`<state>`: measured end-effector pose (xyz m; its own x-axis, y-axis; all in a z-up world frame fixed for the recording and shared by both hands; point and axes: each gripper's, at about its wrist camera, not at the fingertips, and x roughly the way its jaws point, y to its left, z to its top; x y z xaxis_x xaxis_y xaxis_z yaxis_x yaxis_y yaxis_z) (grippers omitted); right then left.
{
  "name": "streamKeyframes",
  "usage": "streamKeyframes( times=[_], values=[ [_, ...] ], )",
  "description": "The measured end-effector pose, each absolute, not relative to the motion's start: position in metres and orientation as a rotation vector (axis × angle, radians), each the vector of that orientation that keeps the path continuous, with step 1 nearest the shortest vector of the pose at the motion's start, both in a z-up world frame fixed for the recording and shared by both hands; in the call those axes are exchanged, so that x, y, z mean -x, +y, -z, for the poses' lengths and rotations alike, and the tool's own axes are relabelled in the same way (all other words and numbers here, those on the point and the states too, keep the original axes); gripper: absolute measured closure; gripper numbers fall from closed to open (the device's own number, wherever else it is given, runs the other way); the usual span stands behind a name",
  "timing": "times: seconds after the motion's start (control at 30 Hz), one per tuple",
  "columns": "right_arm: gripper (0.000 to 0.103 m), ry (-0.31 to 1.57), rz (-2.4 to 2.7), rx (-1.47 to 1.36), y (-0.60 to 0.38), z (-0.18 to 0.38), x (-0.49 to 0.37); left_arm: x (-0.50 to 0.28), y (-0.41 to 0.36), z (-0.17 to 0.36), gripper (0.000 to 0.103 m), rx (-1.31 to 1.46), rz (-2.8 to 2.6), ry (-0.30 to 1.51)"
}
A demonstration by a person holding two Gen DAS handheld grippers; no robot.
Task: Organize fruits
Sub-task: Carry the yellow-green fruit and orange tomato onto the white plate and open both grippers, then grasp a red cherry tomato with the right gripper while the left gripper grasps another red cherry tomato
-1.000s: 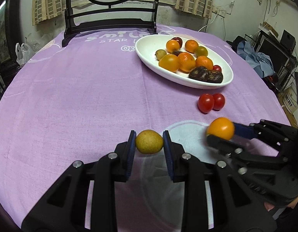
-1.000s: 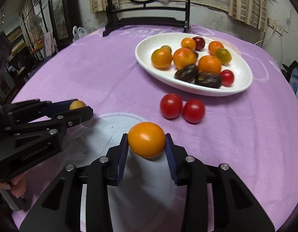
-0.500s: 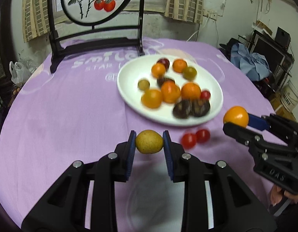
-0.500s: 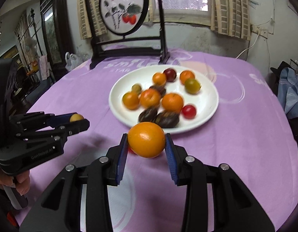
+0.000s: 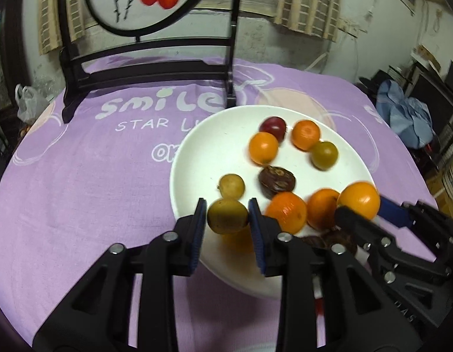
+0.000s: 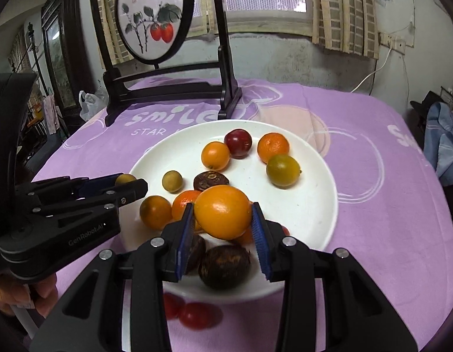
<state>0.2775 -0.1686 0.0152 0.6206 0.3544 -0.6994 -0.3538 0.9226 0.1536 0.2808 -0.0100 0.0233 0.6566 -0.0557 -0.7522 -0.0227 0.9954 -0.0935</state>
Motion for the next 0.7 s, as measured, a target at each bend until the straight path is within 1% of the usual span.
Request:
streamKeyframes(
  times=[0.03, 0.07, 0.1, 0.13, 0.27, 0.47, 0.7],
  values=[
    [0.060, 0.806, -0.400, -0.004, -0.169, -0.014, -0.279, -0.281, -0.008, -0.023, 0.042, 0.104, 0.005, 0.853],
    [0.056, 0.802, -0.394, -0.016, -0.170, -0.013, -0.279, -0.281, -0.007, -0.023, 0.038, 0.107, -0.002, 0.842],
    [0.048, 0.791, -0.389, -0.031, -0.173, -0.014, -0.276, -0.279, -0.006, -0.024, 0.038, 0.107, 0.000, 0.834],
    [0.044, 0.778, -0.385, -0.038, -0.175, -0.014, -0.274, -0.277, -0.005, -0.025, 0.037, 0.108, 0.006, 0.830],
    [0.043, 0.776, -0.388, -0.063, -0.187, -0.018, -0.261, -0.268, 0.000, -0.028, 0.034, 0.114, 0.003, 0.826],
    [0.042, 0.790, -0.408, -0.038, -0.200, -0.020, -0.230, -0.237, 0.003, -0.032, 0.034, 0.104, 0.012, 0.814],
    [0.042, 0.804, -0.419, 0.016, -0.209, -0.014, -0.190, -0.190, 0.002, -0.020, 0.034, 0.113, 0.038, 0.828]
  ],
)
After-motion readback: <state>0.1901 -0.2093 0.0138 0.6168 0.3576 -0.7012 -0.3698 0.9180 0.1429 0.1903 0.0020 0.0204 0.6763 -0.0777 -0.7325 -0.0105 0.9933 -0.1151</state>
